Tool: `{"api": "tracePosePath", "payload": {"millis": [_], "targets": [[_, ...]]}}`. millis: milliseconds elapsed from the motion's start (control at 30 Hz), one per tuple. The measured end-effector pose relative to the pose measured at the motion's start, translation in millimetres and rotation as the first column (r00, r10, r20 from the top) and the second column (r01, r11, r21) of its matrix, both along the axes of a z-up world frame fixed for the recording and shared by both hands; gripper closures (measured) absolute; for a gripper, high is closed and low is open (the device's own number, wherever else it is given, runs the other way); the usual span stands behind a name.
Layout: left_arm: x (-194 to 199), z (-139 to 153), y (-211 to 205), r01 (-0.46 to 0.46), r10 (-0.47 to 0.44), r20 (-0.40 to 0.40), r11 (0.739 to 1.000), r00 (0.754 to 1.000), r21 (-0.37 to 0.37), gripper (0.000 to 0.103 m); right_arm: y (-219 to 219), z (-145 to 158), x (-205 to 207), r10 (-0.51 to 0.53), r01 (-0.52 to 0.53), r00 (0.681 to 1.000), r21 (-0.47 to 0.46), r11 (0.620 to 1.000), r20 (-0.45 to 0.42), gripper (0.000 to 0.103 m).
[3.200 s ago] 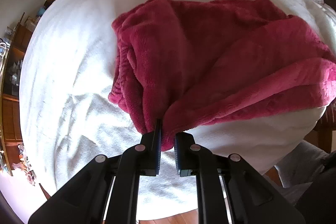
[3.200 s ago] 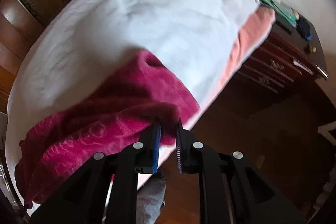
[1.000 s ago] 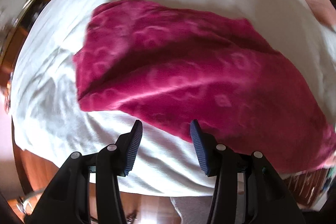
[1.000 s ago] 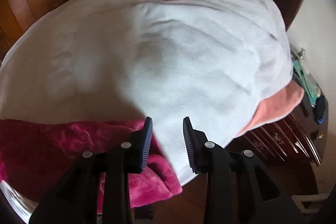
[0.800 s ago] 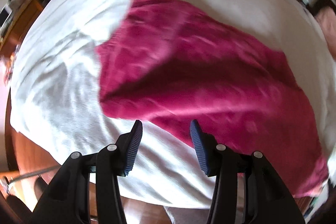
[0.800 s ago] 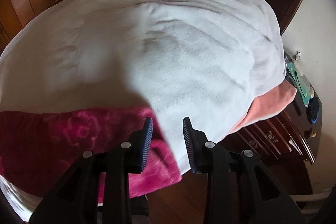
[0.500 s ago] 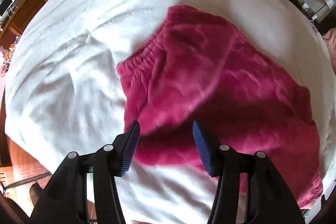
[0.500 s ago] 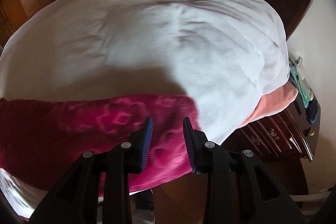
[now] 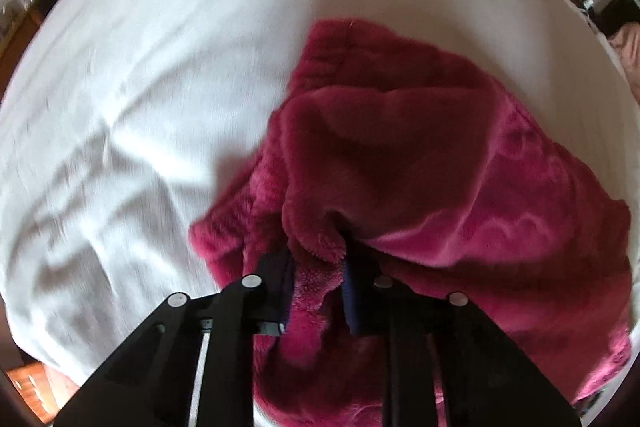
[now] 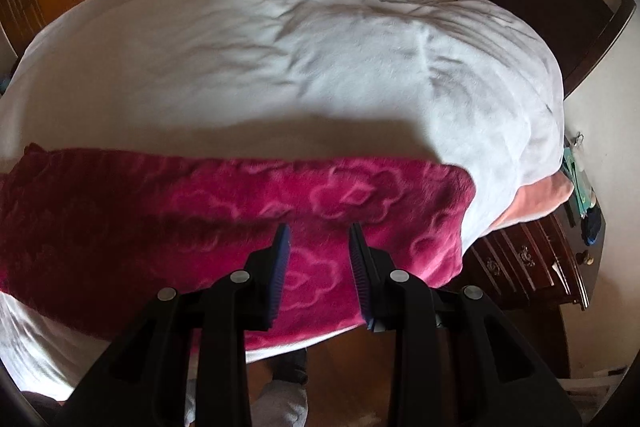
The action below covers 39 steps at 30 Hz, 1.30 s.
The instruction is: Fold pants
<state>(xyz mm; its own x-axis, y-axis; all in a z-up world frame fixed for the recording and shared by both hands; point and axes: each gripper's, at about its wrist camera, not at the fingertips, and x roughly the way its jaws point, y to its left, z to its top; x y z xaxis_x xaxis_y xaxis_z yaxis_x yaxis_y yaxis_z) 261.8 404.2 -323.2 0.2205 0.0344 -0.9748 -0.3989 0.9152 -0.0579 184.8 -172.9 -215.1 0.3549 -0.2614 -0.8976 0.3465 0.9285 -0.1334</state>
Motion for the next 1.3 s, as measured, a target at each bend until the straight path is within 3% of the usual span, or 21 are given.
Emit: {"api": "tracePosePath", "payload": {"millis": [100,233,333,467,600,833,1033,1167,1200,1300], "targets": [[14,7,1,-0.015,0.014,0.028,0.999,0.999,0.05,0.085,2,-10,-8,-0.026,0.027,0.999,0.017,0.999,-0.033,0.072],[22,14,11,-0.077,0.074,0.051,0.995,0.996,0.061,0.085,-21,-33,-29,-0.122,0.127,0.987,0.044,0.991,-0.101,0.072],[23,15,7,-0.046,0.043,0.036,0.994,0.998,0.1,0.083,-48,-51,-52,-0.211,0.223,0.967,0.073,0.972,-0.145,0.072],[20,23,-9,0.002,-0.002,0.003,0.988,1.0,0.152,0.081,-89,-73,-83,-0.347,0.375,0.921,0.168,0.912,-0.175,0.072],[4,41,-22,-0.004,0.003,0.007,0.981,1.0,0.194,0.069,-122,-89,-100,-0.422,0.458,0.888,0.284,0.843,-0.181,0.066],[-30,69,-86,-0.001,-0.007,0.041,0.98,0.999,0.197,0.056,-171,-109,-103,-0.455,0.476,0.877,0.4,0.783,-0.154,0.065],[-62,77,-152,0.028,-0.034,0.039,0.99,0.999,0.139,0.054,-216,-129,-104,-0.505,0.482,0.856,0.53,0.697,-0.114,0.065],[-70,79,-194,0.05,-0.053,0.027,0.993,0.998,0.108,0.054,-232,-138,-101,-0.498,0.439,0.863,0.618,0.653,-0.087,0.065],[-70,80,-206,0.066,-0.069,0.024,0.992,0.997,0.109,0.054,-235,-139,-99,-0.486,0.419,0.87,0.635,0.649,-0.077,0.067],[-71,82,-241,0.109,-0.112,0.021,0.989,0.993,0.104,0.054,-240,-142,-94,-0.434,0.363,0.898,0.664,0.654,-0.064,0.093]]}}
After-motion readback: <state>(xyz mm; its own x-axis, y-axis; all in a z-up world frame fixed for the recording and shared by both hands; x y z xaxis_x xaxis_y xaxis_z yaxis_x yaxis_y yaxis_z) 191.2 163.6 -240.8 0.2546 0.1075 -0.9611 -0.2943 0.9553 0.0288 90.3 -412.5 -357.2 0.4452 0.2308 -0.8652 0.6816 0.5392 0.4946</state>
